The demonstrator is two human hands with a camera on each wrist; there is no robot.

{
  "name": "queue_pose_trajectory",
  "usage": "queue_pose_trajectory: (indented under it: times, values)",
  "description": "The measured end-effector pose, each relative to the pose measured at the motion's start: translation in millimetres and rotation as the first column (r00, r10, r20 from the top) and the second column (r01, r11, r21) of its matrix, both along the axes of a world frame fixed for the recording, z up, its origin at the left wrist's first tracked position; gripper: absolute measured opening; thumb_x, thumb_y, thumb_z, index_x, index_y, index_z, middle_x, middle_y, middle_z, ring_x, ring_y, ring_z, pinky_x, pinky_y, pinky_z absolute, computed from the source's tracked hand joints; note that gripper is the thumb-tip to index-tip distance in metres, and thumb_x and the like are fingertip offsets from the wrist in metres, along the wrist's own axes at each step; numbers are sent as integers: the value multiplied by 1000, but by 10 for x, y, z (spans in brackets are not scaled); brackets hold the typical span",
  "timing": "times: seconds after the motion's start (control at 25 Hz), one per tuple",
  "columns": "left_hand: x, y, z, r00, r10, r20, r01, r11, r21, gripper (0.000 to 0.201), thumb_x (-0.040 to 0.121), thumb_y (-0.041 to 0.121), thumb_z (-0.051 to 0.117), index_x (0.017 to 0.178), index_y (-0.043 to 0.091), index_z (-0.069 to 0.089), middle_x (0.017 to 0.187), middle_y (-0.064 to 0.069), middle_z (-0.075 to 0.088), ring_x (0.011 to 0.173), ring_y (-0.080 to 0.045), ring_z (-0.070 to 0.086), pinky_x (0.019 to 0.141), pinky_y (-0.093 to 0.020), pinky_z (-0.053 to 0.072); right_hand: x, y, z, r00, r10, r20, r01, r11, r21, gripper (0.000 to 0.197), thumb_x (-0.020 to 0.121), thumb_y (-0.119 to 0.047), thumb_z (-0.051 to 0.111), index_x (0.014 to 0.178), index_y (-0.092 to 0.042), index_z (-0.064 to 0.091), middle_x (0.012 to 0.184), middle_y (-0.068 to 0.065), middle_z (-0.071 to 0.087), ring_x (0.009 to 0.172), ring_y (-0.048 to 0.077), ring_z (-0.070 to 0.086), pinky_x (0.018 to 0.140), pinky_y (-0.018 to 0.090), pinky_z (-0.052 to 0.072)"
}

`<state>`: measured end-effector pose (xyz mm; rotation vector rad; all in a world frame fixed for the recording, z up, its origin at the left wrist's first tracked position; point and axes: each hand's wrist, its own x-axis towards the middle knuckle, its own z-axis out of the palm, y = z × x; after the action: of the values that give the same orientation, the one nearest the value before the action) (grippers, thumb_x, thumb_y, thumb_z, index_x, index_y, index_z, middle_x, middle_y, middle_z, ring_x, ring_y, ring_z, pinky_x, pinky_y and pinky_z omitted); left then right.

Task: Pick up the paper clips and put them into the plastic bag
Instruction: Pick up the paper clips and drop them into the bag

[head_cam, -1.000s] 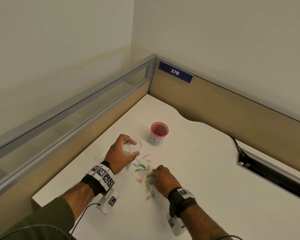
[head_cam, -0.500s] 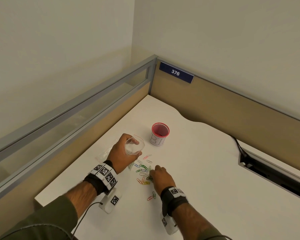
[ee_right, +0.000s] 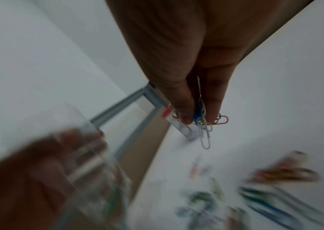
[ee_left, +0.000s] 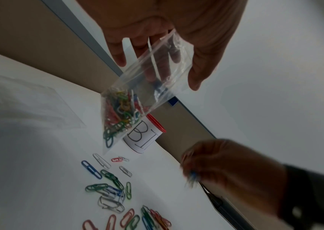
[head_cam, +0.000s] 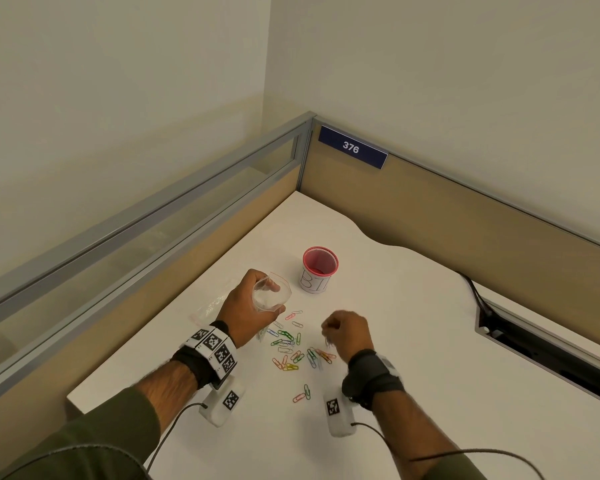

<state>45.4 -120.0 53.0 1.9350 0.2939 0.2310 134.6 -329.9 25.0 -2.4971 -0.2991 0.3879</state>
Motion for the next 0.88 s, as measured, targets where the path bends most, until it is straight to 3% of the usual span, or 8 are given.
queue_pose_trajectory:
  times: [0.16,0.28,0.4,0.56,0.64,0.8,0.88]
  values:
    - [41,-90,-21,1000,-25,-9,25,1000,15,44,76,18,82,106,21,50,114,3,62,117,-16,57,96,-24,42,-2,184,706,994,-105,38,80,908,411,7,80,-6,73,82,-13,73,78,2,72,73,18,68,74,27,58]
    - [73,-162,-25,999,-38,-19,38,998,41,46,75,21,82,107,24,49,114,4,62,116,-18,58,100,-35,49,-78,442,1058,991,-69,116,0,859,511,9,81,-8,73,86,-16,74,80,-8,70,75,6,66,74,12,53]
    - [104,-210,2,998,-46,-34,47,999,26,48,76,21,81,109,26,47,114,5,61,113,-19,59,98,-41,52,-194,632,1151,986,9,168,-89,873,479,9,85,-8,69,89,-15,72,79,-10,66,73,4,64,69,8,50]
    - [119,-218,46,999,-41,-13,41,999,8,52,75,18,81,114,20,47,110,-3,65,102,-21,64,85,-33,55,-286,708,1061,957,138,254,-210,936,282,8,85,-17,68,93,-15,71,89,-2,68,81,12,63,78,28,56]
    - [108,-213,59,999,-44,4,44,999,-4,51,75,15,81,113,20,48,107,-2,66,97,-19,65,80,-29,55,-318,708,1035,949,180,261,-244,940,240,11,86,-19,66,95,-17,71,93,-1,69,84,13,64,80,31,57]
    - [68,-190,25,998,-54,20,54,998,13,47,75,19,81,109,25,48,112,5,63,109,-18,62,91,-36,54,-315,597,1110,943,154,294,-237,932,273,12,88,-15,65,98,-16,71,95,-3,70,84,10,63,80,22,54]
    - [32,-157,12,998,-58,32,59,998,-10,45,74,20,81,105,26,49,111,8,63,113,-15,61,94,-33,52,-262,436,1032,944,118,309,-200,947,250,13,89,-12,63,98,-15,72,96,-2,70,86,11,63,82,21,52]
